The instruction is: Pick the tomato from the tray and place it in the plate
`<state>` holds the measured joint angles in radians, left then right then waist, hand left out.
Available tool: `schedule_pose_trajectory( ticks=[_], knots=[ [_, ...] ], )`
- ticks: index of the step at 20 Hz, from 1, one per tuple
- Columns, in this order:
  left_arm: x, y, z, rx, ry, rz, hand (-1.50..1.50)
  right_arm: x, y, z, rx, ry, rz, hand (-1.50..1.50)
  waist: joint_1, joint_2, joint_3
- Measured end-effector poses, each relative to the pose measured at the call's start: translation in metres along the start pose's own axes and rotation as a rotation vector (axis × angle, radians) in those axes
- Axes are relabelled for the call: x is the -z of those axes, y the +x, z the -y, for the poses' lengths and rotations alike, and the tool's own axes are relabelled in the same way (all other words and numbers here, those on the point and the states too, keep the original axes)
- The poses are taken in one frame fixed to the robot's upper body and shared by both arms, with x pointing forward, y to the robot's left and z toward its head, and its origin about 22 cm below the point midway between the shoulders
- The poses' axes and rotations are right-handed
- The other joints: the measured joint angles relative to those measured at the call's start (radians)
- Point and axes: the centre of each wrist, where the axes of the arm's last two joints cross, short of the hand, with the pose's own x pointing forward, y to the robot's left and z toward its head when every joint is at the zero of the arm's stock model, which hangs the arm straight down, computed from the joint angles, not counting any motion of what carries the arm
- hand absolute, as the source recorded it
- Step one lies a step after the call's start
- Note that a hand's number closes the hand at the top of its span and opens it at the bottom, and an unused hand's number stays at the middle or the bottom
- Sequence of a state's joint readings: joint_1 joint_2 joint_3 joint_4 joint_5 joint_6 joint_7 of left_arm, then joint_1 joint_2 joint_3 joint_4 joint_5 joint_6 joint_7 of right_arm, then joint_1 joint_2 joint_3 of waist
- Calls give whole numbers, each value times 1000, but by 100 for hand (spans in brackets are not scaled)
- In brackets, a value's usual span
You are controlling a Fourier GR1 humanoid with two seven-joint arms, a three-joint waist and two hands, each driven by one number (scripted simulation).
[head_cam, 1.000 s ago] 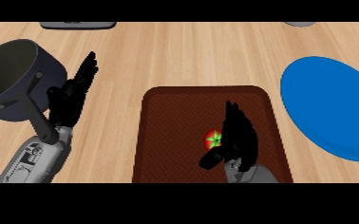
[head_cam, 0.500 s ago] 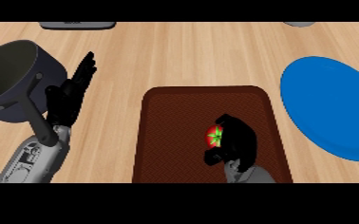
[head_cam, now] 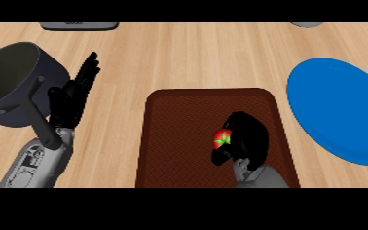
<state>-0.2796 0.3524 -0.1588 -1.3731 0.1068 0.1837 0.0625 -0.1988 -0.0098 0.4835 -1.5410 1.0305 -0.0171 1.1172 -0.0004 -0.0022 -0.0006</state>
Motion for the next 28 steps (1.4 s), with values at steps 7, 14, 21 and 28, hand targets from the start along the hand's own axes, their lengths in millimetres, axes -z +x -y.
schedule_pose_trajectory(
  ticks=[7,14,21,28],
  knots=[
    [-5,-7,-7,-2,44,-27,0,56,-110,63,-137,-89,101,150,-54,-4,7],
    [-10,-14,-15,-3,77,-52,0,79,-157,158,-106,-289,359,150,-93,-17,13],
    [-12,-14,-17,-11,83,-47,0,88,-198,234,2,-365,655,150,-89,-14,13],
    [-7,-1,-8,-11,29,-16,0,108,-275,292,138,-256,803,150,-31,1,7]
  ],
)
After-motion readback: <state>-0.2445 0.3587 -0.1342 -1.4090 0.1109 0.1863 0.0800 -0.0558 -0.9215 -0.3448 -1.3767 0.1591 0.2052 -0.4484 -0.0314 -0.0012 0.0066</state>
